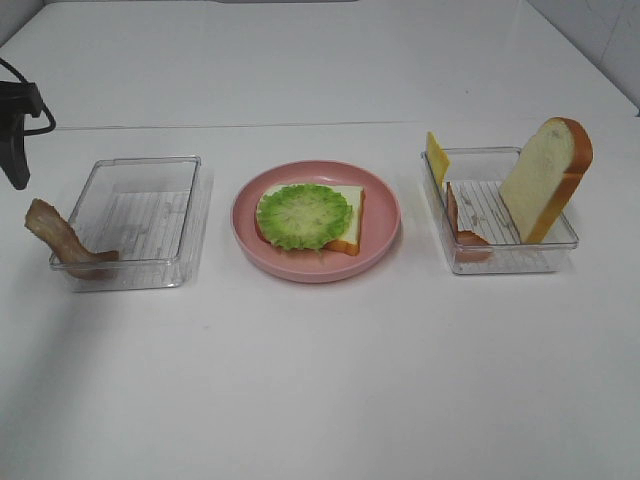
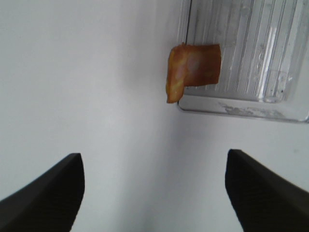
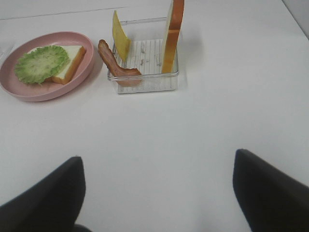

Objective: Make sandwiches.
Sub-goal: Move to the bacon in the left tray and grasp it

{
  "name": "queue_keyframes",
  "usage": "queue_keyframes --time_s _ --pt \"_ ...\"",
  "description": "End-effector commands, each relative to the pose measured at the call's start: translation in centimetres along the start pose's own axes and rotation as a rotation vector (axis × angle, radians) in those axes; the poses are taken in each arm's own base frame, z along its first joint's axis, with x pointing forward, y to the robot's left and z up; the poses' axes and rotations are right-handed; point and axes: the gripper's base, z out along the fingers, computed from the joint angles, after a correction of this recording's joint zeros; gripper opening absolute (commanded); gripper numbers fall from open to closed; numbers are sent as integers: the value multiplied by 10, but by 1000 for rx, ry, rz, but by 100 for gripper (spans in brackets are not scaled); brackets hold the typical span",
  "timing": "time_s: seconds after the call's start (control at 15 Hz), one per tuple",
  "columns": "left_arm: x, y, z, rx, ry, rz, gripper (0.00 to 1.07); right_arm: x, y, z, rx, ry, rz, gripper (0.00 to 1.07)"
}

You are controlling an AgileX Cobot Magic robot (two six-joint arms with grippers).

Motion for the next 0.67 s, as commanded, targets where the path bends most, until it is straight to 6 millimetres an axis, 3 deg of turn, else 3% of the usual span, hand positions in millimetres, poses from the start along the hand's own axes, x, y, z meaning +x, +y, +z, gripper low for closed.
queue_keyframes --time_s 0.07,0.27,0.33,0.4,0.53,0.67 --pt "-4 -2 12 6 -17 -38 76 1 1 -1 -1 -20 3 78" --pt "-10 -5 46 -7 41 -38 76 1 1 -1 -1 -20 3 78" --pt "-15 -9 67 12 43 -49 75 1 1 -1 -1 -20 3 78" --pt "-15 -9 67 12 43 -49 75 1 1 -1 -1 -20 3 78" --pt "-18 -17 87 70 65 -66 64 1 1 -1 -1 -20 3 78" --pt "-18 -17 90 71 66 -67 61 1 1 -1 -1 -20 3 78"
